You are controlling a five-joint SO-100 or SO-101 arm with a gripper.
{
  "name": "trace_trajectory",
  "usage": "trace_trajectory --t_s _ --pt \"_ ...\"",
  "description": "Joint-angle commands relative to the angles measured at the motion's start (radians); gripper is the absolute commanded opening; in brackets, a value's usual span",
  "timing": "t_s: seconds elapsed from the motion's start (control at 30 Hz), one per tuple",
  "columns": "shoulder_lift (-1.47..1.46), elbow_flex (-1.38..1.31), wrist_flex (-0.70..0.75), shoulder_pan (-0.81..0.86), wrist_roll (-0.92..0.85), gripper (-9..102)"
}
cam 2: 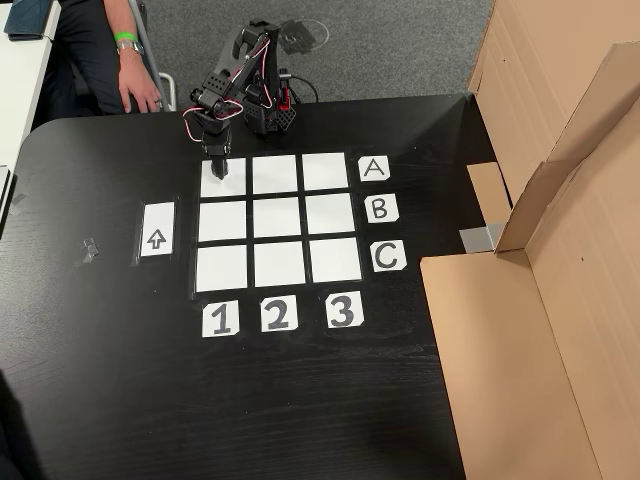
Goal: Pick up a new token and place it in the grid on square A1.
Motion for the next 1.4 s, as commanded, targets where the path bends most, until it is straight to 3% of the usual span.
trace_trajectory --t_s 0.0,1.13,1.37 --pt "-0.015 -0.002 -0.017 0.008 -0.006 1" --pt "-0.123 -0.002 -0.058 0.032 -0.029 1" --pt "-0.124 -0.003 -0.058 0.032 -0.032 9"
